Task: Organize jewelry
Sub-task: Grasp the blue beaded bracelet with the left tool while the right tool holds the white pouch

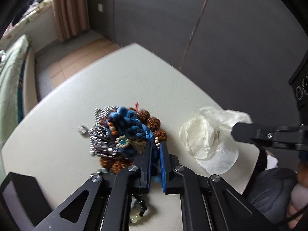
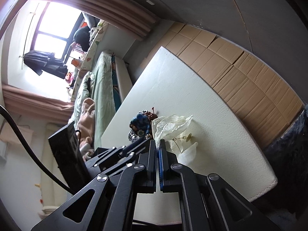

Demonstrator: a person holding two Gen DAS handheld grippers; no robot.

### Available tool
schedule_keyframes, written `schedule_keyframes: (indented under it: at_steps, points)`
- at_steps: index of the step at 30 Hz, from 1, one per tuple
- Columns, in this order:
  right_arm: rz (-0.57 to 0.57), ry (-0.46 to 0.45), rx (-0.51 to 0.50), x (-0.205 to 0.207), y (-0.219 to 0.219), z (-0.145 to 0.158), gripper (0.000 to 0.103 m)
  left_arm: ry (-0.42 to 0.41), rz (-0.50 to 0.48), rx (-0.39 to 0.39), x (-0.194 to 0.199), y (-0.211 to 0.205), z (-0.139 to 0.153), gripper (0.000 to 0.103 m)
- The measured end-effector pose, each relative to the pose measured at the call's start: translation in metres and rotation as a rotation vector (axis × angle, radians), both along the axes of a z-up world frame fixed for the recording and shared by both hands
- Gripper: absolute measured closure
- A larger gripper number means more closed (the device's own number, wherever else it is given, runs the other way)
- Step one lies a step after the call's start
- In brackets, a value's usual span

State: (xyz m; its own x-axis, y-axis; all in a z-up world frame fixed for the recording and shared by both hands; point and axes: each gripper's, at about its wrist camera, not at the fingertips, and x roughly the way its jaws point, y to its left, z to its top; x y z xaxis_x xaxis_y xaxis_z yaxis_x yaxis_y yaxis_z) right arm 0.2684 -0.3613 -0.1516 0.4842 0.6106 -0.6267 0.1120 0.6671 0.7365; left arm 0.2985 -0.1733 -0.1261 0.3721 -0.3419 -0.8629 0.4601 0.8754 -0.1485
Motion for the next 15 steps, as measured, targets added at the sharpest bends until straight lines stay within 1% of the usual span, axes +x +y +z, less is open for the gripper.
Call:
schedule_keyframes:
  at_steps: [4,6,9,15]
  points:
    - [0.018,-0.022,-0.011,-0.001,0.01,0.004,0.099,-0.015,0.047,-0.084,-0.007,0.022,0.022,0.095]
    - [0.03,-0.046,-0.016,-0.002,0.015,0.008,0.099,-0.039,0.071,-0.117,-0.009,0.035,0.036,0.095]
    - [0.042,-0.086,-0.034,-0.003,0.022,0.016,0.099,-0.063,0.109,-0.19,-0.014,0.057,0.055,0.095]
    - [0.069,-0.151,-0.033,-0.006,0.036,0.029,0.099,-0.121,0.178,-0.272,-0.027,0.093,0.081,0.095]
